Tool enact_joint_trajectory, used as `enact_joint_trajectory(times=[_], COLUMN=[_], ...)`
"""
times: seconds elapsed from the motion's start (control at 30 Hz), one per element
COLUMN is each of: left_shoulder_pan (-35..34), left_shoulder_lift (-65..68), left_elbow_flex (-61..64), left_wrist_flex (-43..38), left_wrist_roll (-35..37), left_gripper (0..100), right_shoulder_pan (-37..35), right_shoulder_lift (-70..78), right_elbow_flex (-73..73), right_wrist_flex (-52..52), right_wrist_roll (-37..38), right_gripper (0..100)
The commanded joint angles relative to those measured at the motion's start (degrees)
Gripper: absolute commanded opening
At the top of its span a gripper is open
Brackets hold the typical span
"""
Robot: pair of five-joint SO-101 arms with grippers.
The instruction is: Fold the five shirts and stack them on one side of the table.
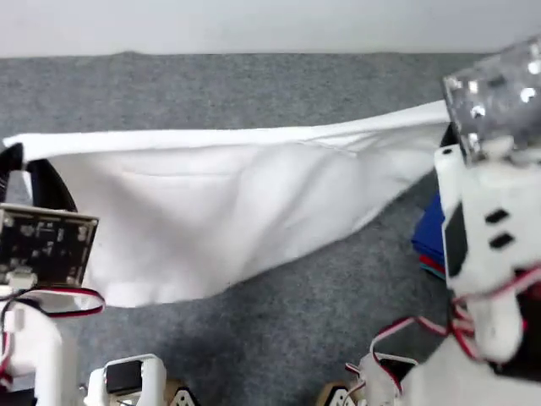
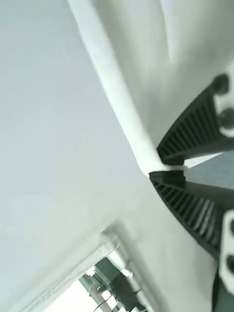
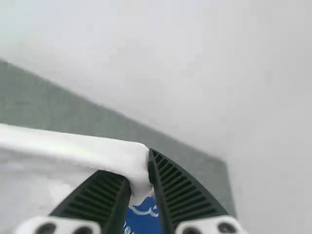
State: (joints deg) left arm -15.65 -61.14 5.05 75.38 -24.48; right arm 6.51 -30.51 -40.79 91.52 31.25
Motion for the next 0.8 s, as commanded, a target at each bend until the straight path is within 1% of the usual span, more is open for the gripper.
enact_joint_trajectory(times=[0.0, 0.13, 0.27, 0.37, 0.43, 0.53, 0.77], left_shoulder_pan=[-0.4, 0.0, 0.0, -0.3, -0.4, -0.2, 0.0], left_shoulder_lift=[-0.1, 0.1, 0.0, 0.0, -0.1, -0.4, -1.8], left_elbow_flex=[-1.5, -1.1, 0.8, 2.1, 2.2, 2.2, 0.2], left_wrist_flex=[-5.6, -6.9, -6.7, -6.7, -6.7, -6.5, -1.7], left_wrist_roll=[-3.2, -6.4, -7.1, -7.1, -7.1, -7.1, -7.1], left_gripper=[0, 0, 0, 0, 0, 0, 0], right_shoulder_pan=[0.8, 0.8, 0.8, 0.2, -2.3, -5.2, -5.7], right_shoulder_lift=[-3.0, -5.1, -5.4, -5.1, -5.0, -5.6, -9.2], right_elbow_flex=[-2.3, -2.2, -2.2, -1.9, -1.9, -1.9, -2.1], right_wrist_flex=[-5.0, -13.4, -22.4, -27.3, -28.0, -25.8, -23.8], right_wrist_roll=[0.4, 0.4, 0.5, 3.2, 5.8, 9.0, 9.7], right_gripper=[1.0, 1.0, 1.0, 1.0, 1.0, 1.0, 1.0])
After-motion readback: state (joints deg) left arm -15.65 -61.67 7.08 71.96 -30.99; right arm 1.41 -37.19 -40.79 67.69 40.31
